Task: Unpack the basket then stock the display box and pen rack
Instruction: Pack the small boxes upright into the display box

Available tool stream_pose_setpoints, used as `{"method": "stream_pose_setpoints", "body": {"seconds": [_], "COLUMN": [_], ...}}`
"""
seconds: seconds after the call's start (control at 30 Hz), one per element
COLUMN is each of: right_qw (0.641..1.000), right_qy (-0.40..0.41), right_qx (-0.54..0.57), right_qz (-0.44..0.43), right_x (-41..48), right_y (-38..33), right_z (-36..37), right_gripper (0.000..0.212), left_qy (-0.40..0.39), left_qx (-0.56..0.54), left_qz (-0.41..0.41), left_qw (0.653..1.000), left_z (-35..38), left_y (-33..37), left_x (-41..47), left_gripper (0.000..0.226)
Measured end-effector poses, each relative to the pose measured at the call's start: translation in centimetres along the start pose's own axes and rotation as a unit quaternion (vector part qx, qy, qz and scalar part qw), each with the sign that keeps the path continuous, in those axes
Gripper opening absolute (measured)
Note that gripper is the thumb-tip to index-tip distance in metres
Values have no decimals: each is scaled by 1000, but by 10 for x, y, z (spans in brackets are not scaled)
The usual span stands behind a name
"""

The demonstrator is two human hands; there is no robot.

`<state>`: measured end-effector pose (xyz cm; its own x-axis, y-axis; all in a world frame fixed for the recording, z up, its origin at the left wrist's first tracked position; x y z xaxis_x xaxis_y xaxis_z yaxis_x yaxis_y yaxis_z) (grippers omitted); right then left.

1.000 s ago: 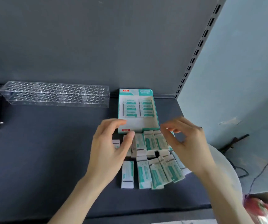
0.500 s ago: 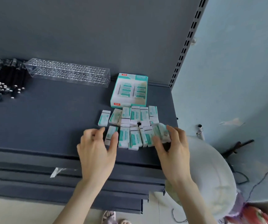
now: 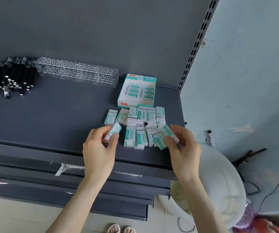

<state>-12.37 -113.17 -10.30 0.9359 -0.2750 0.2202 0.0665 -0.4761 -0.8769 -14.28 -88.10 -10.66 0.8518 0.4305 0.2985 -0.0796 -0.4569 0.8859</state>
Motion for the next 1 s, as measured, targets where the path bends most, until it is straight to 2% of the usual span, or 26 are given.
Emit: {"method": "stream_pose_setpoints", "body": {"seconds": [0.07,0.17,0.27,0.4,0.5,0.63,0.9,0.93,1.0], "right_qw": [998,990,983,970,964,970,979,982,989], "right_qy": [-22,-69,-110,-131,-121,-112,-167,-165,-139], "right_qx": [52,122,146,205,236,216,109,81,-22], "right_qz": [2,-4,-9,2,19,20,-31,-34,-54], "right_x": [2,11,24,42,57,77,103,108,119], "right_y": [-3,-16,-31,-43,-48,-58,-69,-68,-67], "right_z": [2,12,26,47,62,83,112,113,113], "right_gripper": [42,44,45,26,19,22,28,28,25], "left_qy": [2,-2,-48,-107,-188,-277,-300,-301,-293], "left_qx": [-48,-114,-210,-298,-307,-313,-283,-275,-278], "left_qz": [-5,-19,-45,-72,-96,-119,-161,-164,-174], "left_qw": [999,993,976,946,928,901,897,898,898], "left_z": [-2,0,13,29,45,62,85,88,91], "left_y": [1,5,12,21,26,22,-4,-7,-13], "left_x": [0,4,15,40,62,89,143,147,156], "left_gripper": [15,21,19,19,5,6,34,34,19]}}
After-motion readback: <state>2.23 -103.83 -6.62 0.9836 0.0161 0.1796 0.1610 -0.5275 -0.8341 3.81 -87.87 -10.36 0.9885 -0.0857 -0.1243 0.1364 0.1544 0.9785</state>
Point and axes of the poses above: each hand's wrist, its own x-axis towards the middle knuckle, its own z-axis out of the palm, y = z × x, the point moved 9 cm from there along x, towards the middle knuckle, and after that the axes turned 8 degrees about -x, right-handed, at the moved point
